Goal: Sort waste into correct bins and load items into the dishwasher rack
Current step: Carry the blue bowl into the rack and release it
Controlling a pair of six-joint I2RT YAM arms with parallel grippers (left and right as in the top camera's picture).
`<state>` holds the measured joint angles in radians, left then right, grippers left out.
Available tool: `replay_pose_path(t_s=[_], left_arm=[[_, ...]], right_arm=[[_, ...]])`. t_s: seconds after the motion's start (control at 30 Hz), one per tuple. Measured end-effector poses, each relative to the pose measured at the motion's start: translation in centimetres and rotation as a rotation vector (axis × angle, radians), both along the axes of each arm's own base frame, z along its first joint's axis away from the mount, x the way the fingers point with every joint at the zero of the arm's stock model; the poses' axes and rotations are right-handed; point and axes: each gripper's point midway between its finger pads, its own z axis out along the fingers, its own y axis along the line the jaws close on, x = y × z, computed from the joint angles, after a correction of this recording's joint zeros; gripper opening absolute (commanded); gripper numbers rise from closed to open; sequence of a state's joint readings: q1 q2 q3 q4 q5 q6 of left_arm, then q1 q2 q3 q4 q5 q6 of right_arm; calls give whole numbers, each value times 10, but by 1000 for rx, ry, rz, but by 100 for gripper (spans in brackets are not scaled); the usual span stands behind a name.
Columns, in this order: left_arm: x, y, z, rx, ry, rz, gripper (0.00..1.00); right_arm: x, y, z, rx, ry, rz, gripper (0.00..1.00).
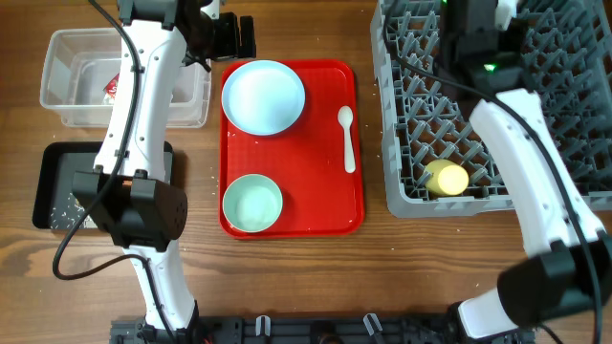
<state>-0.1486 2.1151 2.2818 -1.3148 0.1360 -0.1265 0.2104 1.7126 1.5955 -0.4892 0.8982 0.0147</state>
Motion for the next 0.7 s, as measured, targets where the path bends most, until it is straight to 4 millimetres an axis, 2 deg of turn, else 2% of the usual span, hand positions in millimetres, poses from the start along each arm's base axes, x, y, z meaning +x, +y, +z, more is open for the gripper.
replay_pose_path(t_s=[0.13, 0.2, 0.33, 0.47, 0.7], left_arm=[[0, 0, 0, 1, 1, 1, 100], [0, 0, 0, 1, 0, 1, 100], [0, 0, 0, 0, 2, 4, 100], [0, 0, 0, -1, 1, 5, 100], [0, 0, 0, -1, 2, 7, 100]], right_arm=[[35, 6, -24, -181, 103, 54, 4], [55, 10, -48, -312, 193, 70, 4], [77, 20, -75, -458, 279, 96, 4], [83, 32, -88, -530, 338, 129, 4], [79, 47, -104, -575, 430, 182, 4]])
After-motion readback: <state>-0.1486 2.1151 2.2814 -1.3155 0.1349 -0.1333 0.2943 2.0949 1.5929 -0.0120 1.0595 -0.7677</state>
